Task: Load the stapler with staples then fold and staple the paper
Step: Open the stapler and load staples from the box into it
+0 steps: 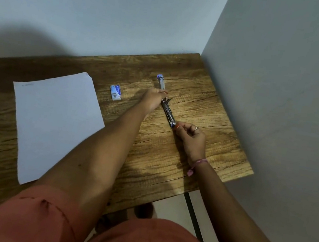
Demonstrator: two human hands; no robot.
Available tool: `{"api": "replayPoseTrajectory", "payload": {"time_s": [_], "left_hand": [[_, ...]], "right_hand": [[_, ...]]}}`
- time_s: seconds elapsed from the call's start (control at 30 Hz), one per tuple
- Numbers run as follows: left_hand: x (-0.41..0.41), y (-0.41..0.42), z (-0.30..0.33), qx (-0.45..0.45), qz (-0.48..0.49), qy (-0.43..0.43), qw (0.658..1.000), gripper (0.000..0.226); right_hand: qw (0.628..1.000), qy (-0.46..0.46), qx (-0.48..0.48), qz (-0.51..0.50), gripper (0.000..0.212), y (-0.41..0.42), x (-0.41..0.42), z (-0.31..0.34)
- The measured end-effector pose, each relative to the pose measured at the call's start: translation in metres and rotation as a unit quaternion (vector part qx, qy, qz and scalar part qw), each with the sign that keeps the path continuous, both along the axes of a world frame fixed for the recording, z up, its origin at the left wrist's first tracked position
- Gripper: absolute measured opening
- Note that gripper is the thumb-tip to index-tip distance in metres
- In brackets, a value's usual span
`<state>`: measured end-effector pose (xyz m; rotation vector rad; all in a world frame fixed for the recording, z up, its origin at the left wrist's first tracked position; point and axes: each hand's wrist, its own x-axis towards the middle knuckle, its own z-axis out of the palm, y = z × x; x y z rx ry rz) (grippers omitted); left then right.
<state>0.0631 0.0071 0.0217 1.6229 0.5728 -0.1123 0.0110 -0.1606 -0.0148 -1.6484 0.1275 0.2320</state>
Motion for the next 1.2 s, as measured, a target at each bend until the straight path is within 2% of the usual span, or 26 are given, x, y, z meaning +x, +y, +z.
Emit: {"api": "replayPoseTrajectory", "payload": {"time_s": [0.23,0.4,0.53,0.7,0.9,1.07,1.2], "left_hand": [[-0.027,-0.003,-0.007,-0.108,0.109,-0.096,0.983,0.031],[-0.047,-0.008,0.002,-0.164,0.186,-0.171,0.954,0.029],[-0.058,-0.007,0.018,-0.147,0.207,-0.216,0.943,0.028],[-0.067,-0.002,0.037,-0.141,0.223,-0.258,0.929,0.031],[-0.075,0.006,0.049,-0.161,0.237,-0.281,0.916,0.027],[-0.081,0.011,0.054,-0.153,0.253,-0.280,0.913,0.027],[-0.087,0.013,0.056,-0.141,0.252,-0.287,0.913,0.027]], "right_hand": [[0.996,0.009,0.077,-0.037,0.013,0.000,0.002,0.003],[0.996,-0.081,0.029,-0.028,0.019,0.007,0.000,0.015],[0.986,-0.168,0.001,0.001,0.018,0.023,0.000,0.036],[0.954,-0.285,-0.080,0.041,0.018,0.043,0.002,0.059],[0.937,-0.328,-0.104,0.056,0.017,0.061,0.002,0.064],[0.907,-0.395,-0.137,0.039,0.015,0.071,-0.003,0.069],[0.927,-0.359,-0.103,0.030,0.015,0.079,-0.007,0.073]]}}
